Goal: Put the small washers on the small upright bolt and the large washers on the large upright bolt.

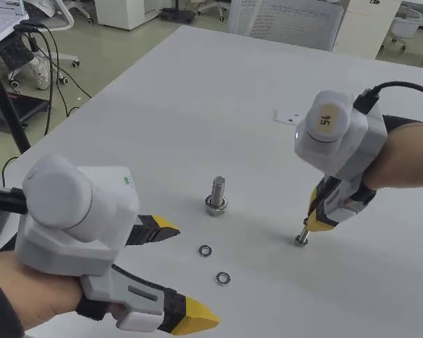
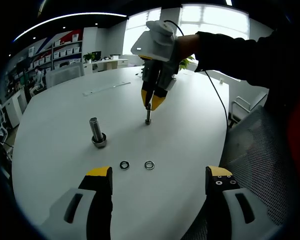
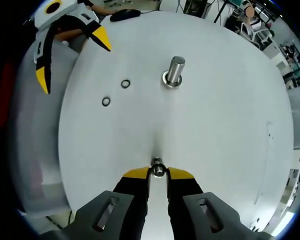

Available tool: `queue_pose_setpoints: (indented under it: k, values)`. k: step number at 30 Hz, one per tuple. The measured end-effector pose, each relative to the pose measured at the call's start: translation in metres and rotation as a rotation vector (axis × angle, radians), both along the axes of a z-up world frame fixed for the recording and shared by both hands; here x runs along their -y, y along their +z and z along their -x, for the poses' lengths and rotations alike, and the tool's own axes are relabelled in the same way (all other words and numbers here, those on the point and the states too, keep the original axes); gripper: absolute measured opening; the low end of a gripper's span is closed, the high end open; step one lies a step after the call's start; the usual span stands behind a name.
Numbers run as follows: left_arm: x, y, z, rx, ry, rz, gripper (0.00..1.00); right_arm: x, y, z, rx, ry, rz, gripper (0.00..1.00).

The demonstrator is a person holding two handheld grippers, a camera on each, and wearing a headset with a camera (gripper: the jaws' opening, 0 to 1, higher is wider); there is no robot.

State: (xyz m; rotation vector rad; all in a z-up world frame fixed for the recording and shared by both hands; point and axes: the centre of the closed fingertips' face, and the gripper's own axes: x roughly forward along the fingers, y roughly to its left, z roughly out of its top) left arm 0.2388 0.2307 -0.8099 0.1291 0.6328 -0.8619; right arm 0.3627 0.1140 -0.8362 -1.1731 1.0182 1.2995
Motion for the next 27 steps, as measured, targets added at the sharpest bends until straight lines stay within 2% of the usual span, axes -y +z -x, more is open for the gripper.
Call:
queue_pose_setpoints:
  k: [19,27]
  values:
    - [0.001,-0.003,0.002,-0.008,0.000,-0.004,0.75,0.001,-0.030,0.003,-0.039,-0.011,0.011,0.14]
    - [0.001,-0.003,0.003,-0.009,0.002,-0.003,0.75,0.002,-0.034,0.003,-0.044,-0.010,0.018,0.14]
